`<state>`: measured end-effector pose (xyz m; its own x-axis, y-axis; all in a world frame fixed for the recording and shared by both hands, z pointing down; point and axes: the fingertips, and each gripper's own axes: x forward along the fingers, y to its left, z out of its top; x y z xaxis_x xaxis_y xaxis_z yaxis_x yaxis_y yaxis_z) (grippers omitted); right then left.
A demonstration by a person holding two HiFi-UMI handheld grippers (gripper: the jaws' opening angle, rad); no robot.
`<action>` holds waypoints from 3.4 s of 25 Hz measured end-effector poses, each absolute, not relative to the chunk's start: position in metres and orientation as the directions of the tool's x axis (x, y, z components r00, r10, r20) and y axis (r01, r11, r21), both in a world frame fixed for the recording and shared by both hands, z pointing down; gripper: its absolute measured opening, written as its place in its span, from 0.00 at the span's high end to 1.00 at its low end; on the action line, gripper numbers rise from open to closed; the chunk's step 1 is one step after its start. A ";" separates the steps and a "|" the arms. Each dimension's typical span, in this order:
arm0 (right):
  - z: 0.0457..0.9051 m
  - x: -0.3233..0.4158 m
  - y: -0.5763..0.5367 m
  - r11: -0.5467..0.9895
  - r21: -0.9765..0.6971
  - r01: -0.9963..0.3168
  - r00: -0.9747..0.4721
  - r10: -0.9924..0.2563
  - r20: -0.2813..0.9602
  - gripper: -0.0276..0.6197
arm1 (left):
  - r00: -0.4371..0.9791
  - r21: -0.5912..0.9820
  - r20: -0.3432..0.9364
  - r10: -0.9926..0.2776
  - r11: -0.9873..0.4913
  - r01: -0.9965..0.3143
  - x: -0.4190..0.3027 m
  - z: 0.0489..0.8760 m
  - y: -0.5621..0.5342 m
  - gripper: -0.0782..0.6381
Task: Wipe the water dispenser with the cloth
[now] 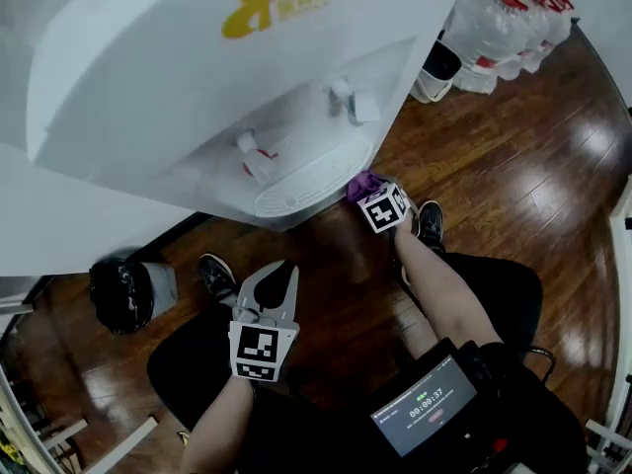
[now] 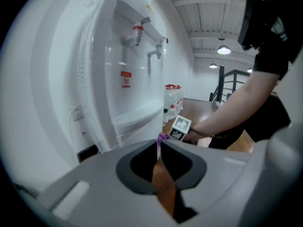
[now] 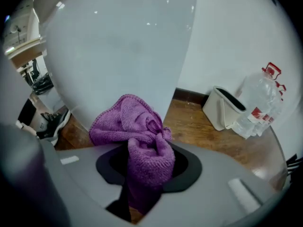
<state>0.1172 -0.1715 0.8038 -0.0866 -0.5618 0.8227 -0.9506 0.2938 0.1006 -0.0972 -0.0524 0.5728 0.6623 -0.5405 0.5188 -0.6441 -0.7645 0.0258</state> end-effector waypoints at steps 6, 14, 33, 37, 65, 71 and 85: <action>0.724 0.132 -0.121 0.210 0.096 -0.973 -0.044 -0.577 0.815 0.74 | 0.629 0.099 0.508 -0.588 -0.686 -0.721 -0.134 0.521 -0.042 0.82; 0.501 0.051 -0.075 0.382 -0.039 -0.923 -0.353 -0.803 0.481 0.74 | 0.747 0.259 0.311 -0.588 -0.704 -0.662 -0.159 0.405 0.015 0.76; 0.244 -0.171 0.156 0.741 0.646 -0.184 -0.949 -0.306 0.081 0.74 | 0.996 0.752 -0.072 0.048 -0.653 0.086 -0.144 0.238 0.149 0.40; 0.249 -0.187 0.180 0.627 0.776 -0.068 -0.960 -0.252 0.120 0.75 | 0.982 0.728 -0.109 0.151 -0.661 0.182 -0.130 0.233 0.170 0.50; 0.267 -0.116 0.069 0.901 0.188 -0.390 -0.913 -0.405 0.049 0.57 | 0.972 0.153 0.020 -0.234 -0.960 -0.235 -0.153 0.207 0.053 0.67; 0.261 -0.074 0.022 0.816 0.065 -0.574 -0.818 -0.570 -0.076 0.65 | 0.925 -0.217 0.058 -0.376 -0.909 -0.356 -0.136 0.159 -0.013 0.66; 0.338 -0.078 -0.011 0.738 -0.156 -0.656 -0.747 -0.665 -0.006 0.70 | 0.903 -0.263 0.242 -0.355 -0.920 -0.291 -0.065 0.123 -0.161 0.66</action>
<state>-0.0780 -0.0115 0.3376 -0.7468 -0.6651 -0.0061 -0.6562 0.7382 -0.1563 -0.0651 -0.1609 0.1233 0.9029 -0.3550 0.2423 -0.2910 -0.9198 -0.2632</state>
